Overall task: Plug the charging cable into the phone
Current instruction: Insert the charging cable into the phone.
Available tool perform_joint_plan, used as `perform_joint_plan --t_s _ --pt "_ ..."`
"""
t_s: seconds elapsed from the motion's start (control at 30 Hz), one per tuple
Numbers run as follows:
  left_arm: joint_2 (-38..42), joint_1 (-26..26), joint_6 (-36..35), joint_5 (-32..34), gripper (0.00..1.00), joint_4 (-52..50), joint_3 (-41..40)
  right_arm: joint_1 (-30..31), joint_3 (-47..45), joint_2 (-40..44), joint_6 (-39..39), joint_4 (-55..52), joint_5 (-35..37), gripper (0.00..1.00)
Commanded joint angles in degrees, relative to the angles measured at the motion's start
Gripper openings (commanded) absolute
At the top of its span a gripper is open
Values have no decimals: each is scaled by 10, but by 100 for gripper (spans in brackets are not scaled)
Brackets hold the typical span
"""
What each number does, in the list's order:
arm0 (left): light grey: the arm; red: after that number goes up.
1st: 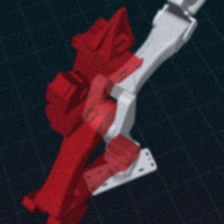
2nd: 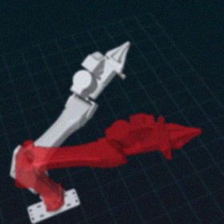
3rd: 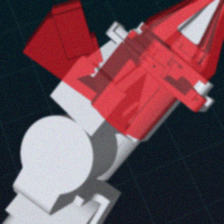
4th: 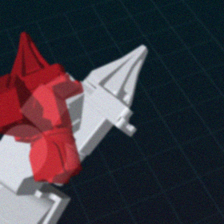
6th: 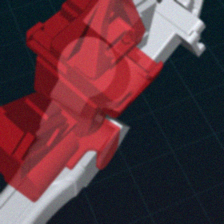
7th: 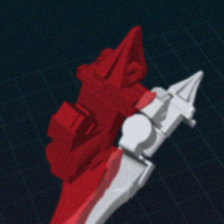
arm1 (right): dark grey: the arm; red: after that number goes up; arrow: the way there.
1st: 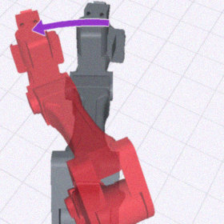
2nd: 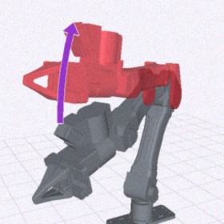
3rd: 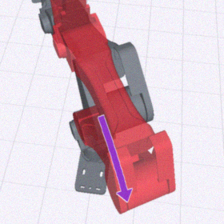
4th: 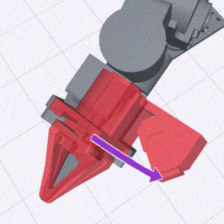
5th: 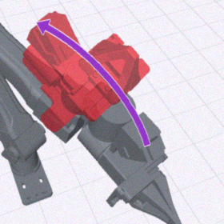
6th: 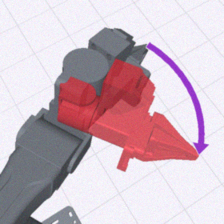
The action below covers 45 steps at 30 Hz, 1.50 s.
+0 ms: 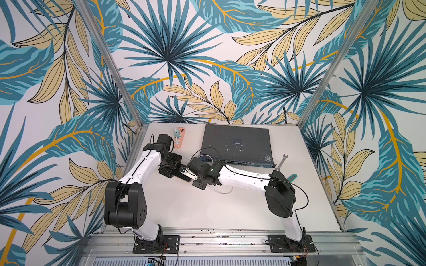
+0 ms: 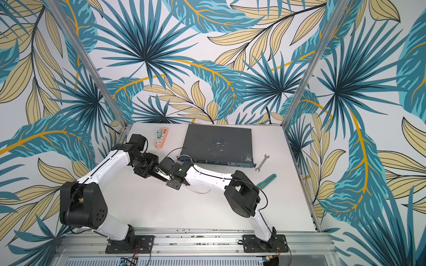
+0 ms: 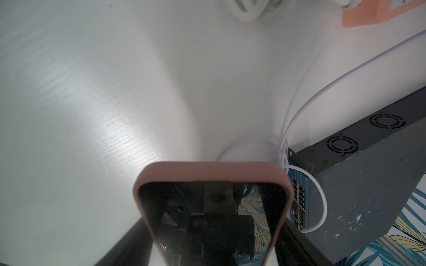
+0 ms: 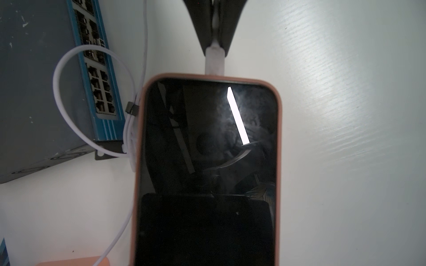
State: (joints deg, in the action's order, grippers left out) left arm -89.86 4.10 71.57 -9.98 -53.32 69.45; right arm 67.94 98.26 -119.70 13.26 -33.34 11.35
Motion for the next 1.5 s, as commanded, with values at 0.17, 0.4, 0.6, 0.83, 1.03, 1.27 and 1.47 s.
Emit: perform_joint_plan --t_s 0.17,0.4,0.6,0.83,1.03,1.27,1.47 --pt "3 15 -1 -49 0 -3 -5 4 24 13 2 60 -14 0" --pt "1 15 -1 -52 0 -1 -3 4 28 10 2 57 -13 0" --pt "1 16 -2 -51 0 -2 -3 4 28 10 -1 53 -7 54" --pt "0 15 -5 -46 0 -6 1 4 25 10 -3 48 10 100" --pt "-5 14 -7 -46 0 -7 7 4 26 10 -2 47 13 100" --pt "-7 14 -9 -45 0 -8 9 1 43 25 -14 44 6 100" --pt "-9 14 -18 -39 0 -13 19 -44 43 81 -87 33 -81 100"
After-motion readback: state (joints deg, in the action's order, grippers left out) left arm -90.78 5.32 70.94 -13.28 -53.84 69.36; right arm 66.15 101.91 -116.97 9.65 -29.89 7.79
